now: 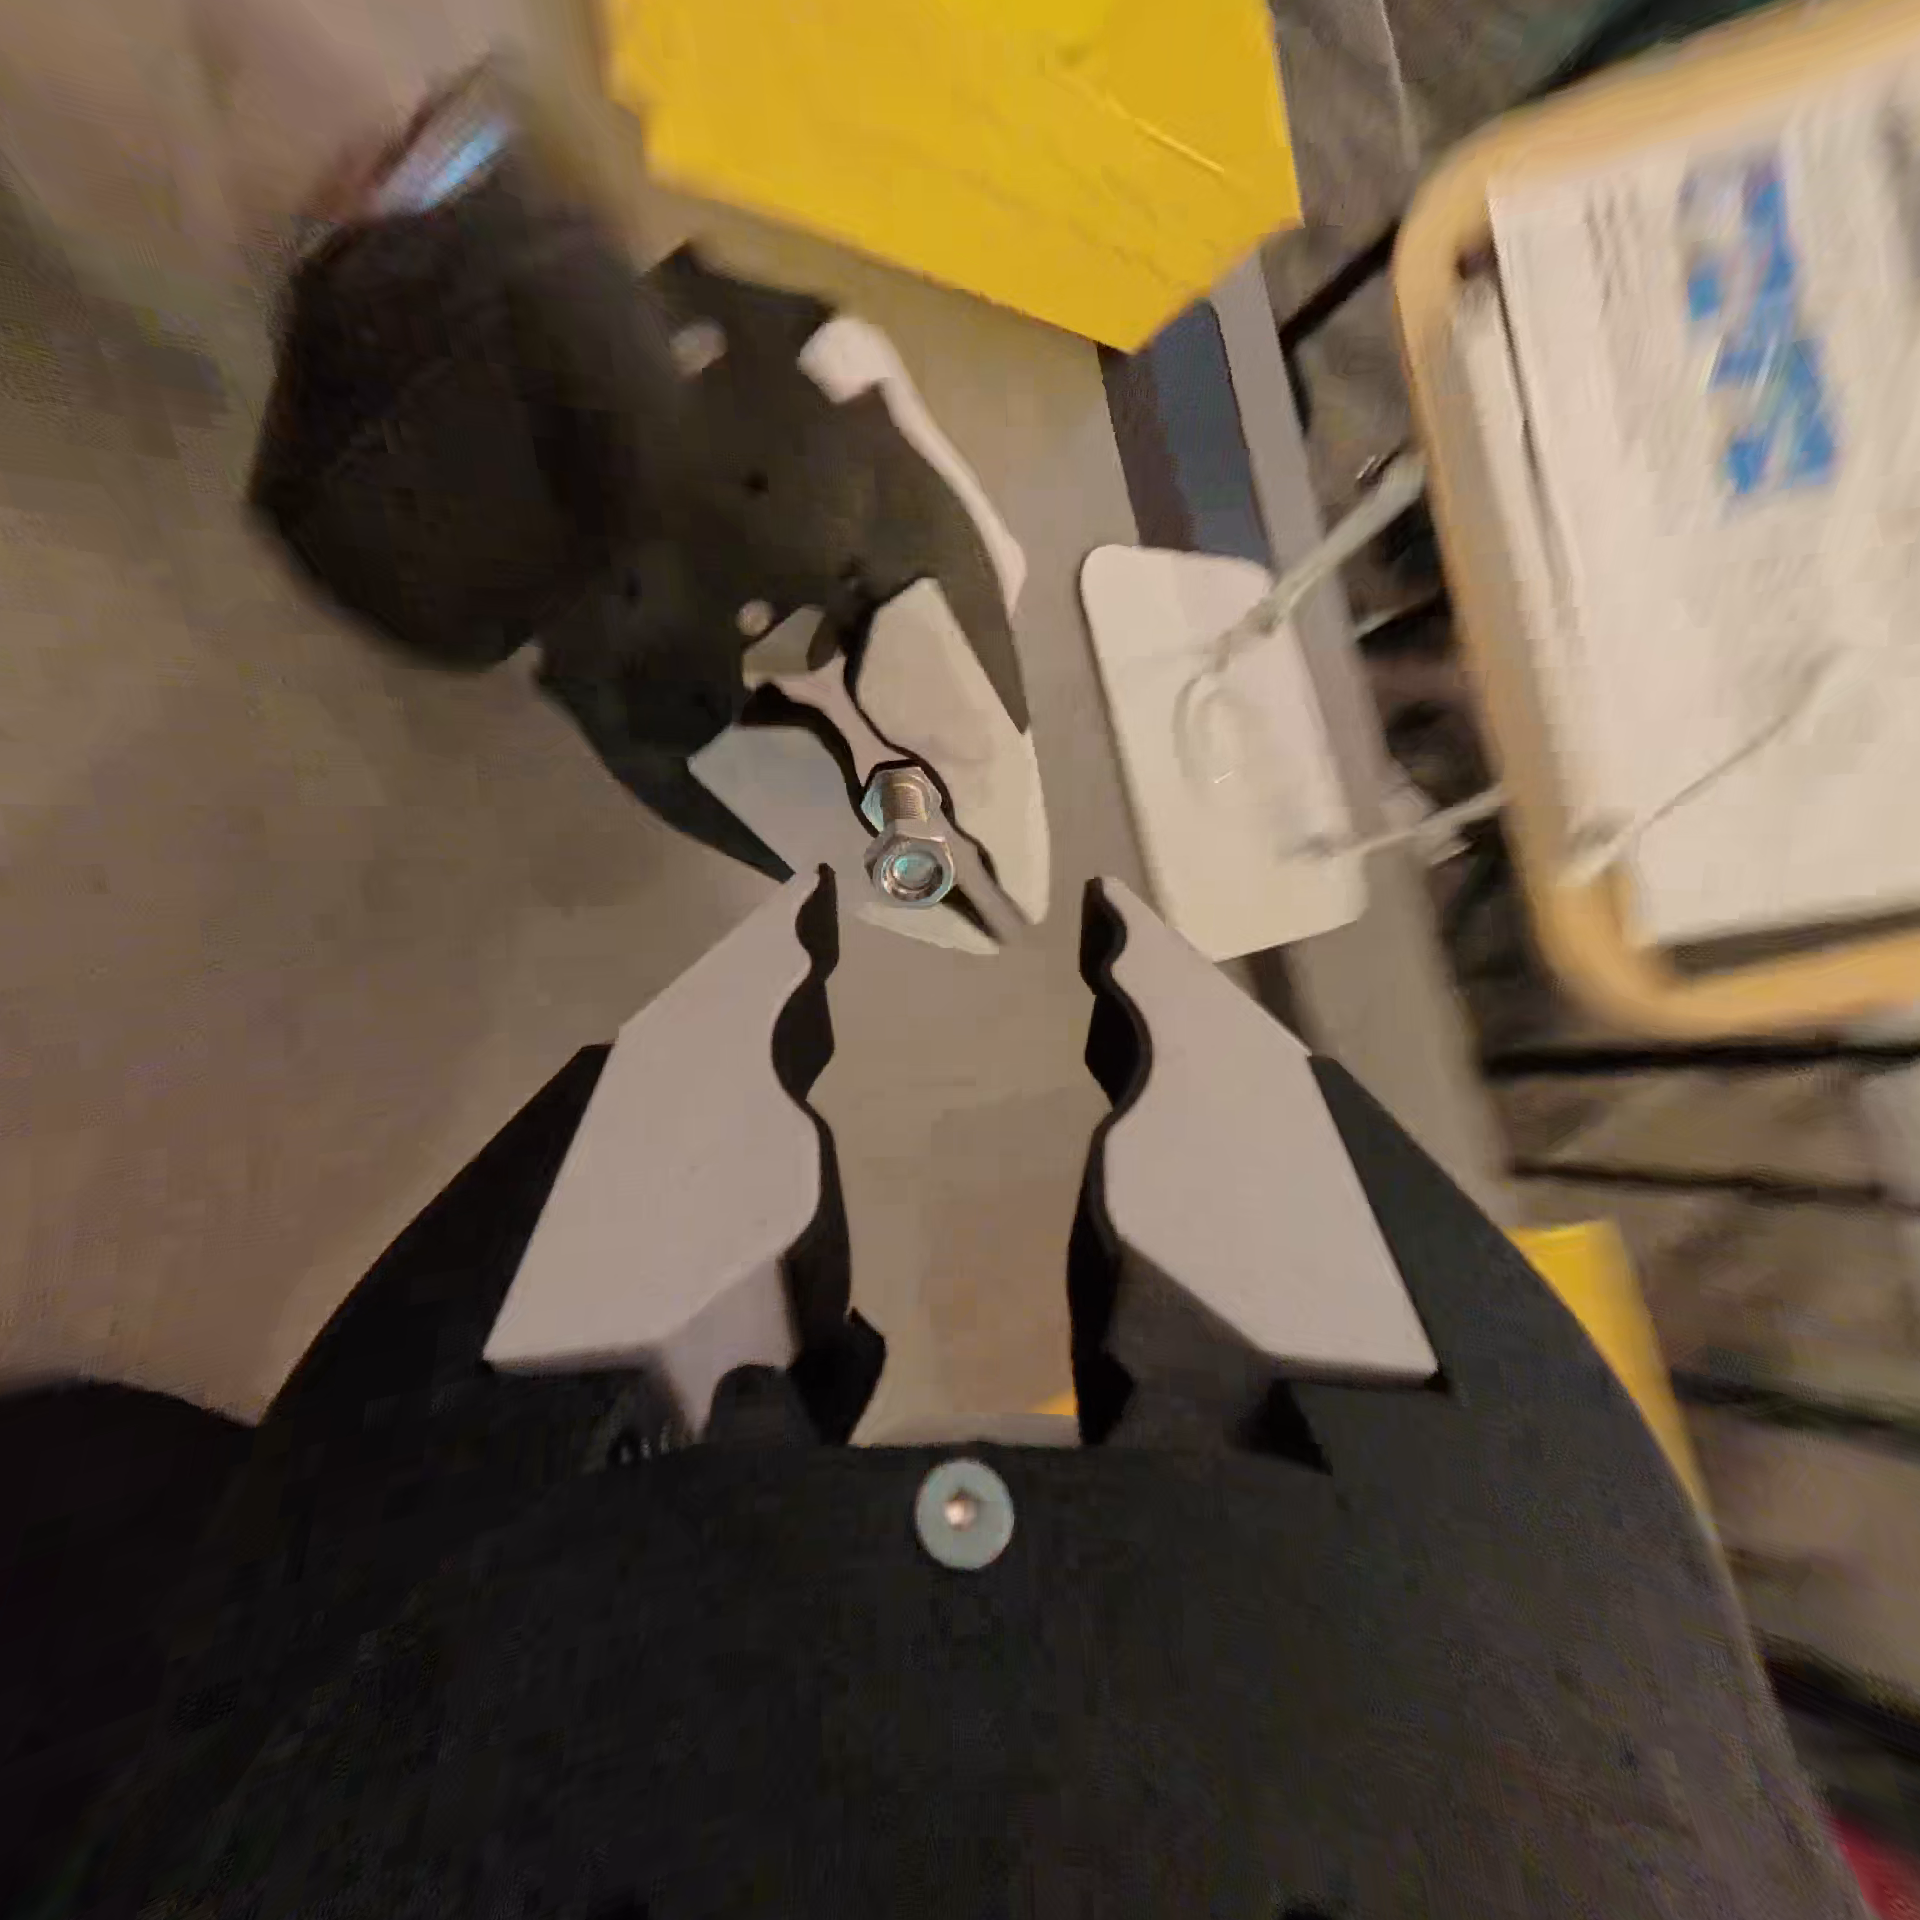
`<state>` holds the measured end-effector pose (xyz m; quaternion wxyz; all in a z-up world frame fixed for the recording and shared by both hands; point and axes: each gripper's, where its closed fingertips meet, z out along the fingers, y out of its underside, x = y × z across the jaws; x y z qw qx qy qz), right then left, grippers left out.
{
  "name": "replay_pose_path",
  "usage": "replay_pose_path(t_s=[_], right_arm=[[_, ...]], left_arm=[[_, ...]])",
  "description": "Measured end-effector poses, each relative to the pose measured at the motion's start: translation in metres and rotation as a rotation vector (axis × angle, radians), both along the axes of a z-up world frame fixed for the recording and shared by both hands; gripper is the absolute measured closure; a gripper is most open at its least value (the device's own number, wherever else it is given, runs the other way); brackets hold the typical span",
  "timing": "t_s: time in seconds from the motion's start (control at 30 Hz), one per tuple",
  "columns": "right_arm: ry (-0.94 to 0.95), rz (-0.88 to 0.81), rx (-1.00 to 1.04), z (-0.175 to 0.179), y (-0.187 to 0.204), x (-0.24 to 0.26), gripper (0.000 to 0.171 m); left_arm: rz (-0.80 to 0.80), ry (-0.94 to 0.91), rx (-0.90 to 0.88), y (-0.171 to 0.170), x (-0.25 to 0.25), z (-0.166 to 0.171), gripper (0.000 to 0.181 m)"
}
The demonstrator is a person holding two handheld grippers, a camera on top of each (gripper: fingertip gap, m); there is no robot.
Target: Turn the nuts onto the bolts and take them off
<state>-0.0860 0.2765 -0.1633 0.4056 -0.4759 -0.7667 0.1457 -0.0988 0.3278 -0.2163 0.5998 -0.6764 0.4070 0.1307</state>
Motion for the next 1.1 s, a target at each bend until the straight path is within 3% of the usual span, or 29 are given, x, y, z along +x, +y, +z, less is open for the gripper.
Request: replay_pose_path(t_s=[0.07, 0.13, 0.2, 0.23, 0.33, 0.43, 0.5, 0.57, 0.6, 0.63, 0.7, 0.73, 0.77, 0.9, 0.97, 1.03, 1.1], right_arm=[[0.058, -0.122, -0.336, -0.003, -0.002, 0.001, 0.128], [0.075, -0.181, -0.49, -0.012, -0.003, 0.001, 0.13], [0.095, -0.177, -0.54, -0.016, -0.009, -0.002, 0.137], [0.092, -0.174, -0.534, -0.019, -0.01, -0.002, 0.154], [0.076, -0.138, -0.429, -0.02, -0.008, -0.002, 0.156], [-0.02, 0.03, -0.1, -0.021, -0.008, 0.001, 0.156], [-0.14, 0.235, 0.335, -0.024, -0.004, 0.004, 0.155], [-0.245, 0.551, 0.971, -0.023, -0.003, 0.005, 0.153], [-0.28, 0.65, 1.159, -0.023, -0.003, 0.004, 0.152], [-0.298, 0.664, 1.166, -0.026, -0.003, 0.003, 0.151], [-0.248, 0.586, 1.017, -0.023, 0.0, 0.001, 0.149], [-0.206, 0.518, 0.934, -0.018, 0.003, 0.0, 0.122], [-0.177, 0.418, 0.802, -0.014, 0.006, 0.001, 0.109], [-0.036, 0.044, -0.016, -0.012, -0.001, 0.004, 0.115], [0.033, -0.08, -0.327, -0.012, -0.003, 0.002, 0.127], [0.075, -0.125, -0.472, -0.014, -0.006, -0.001, 0.132], [0.088, -0.137, -0.456, -0.019, -0.007, -0.003, 0.15]], left_arm=[[0.007, 0.004, 0.011, 0.0, 0.0, 0.002, 0.172], [0.018, 0.015, 0.024, 0.0, 0.001, 0.003, 0.172], [0.014, 0.027, 0.029, -0.001, 0.004, 0.003, 0.172], [0.013, 0.028, 0.031, -0.002, 0.004, 0.003, 0.172], [0.006, 0.024, 0.022, -0.002, 0.005, 0.002, 0.172], [-0.027, 0.026, 0.001, -0.005, 0.009, 0.0, 0.172], [-0.061, 0.045, -0.008, -0.007, 0.013, -0.004, 0.172], [-0.075, 0.034, -0.034, -0.009, 0.017, -0.01, 0.172], [-0.064, 0.042, -0.029, -0.008, 0.017, -0.012, 0.172], [-0.059, 0.043, -0.031, -0.007, 0.016, -0.014, 0.171], [-0.047, -0.003, -0.031, -0.006, 0.013, -0.009, 0.172], [-0.039, -0.009, -0.021, -0.006, 0.011, -0.006, 0.172], [-0.026, -0.002, -0.008, -0.005, 0.009, -0.004, 0.172], [0.015, -0.001, 0.025, -0.002, 0.001, 0.002, 0.172], [0.023, 0.0, 0.035, -0.002, 0.001, 0.005, 0.172], [0.029, 0.011, 0.046, -0.002, 0.002, 0.006, 0.172], [0.029, 0.027, 0.05, -0.003, 0.003, 0.005, 0.172]])
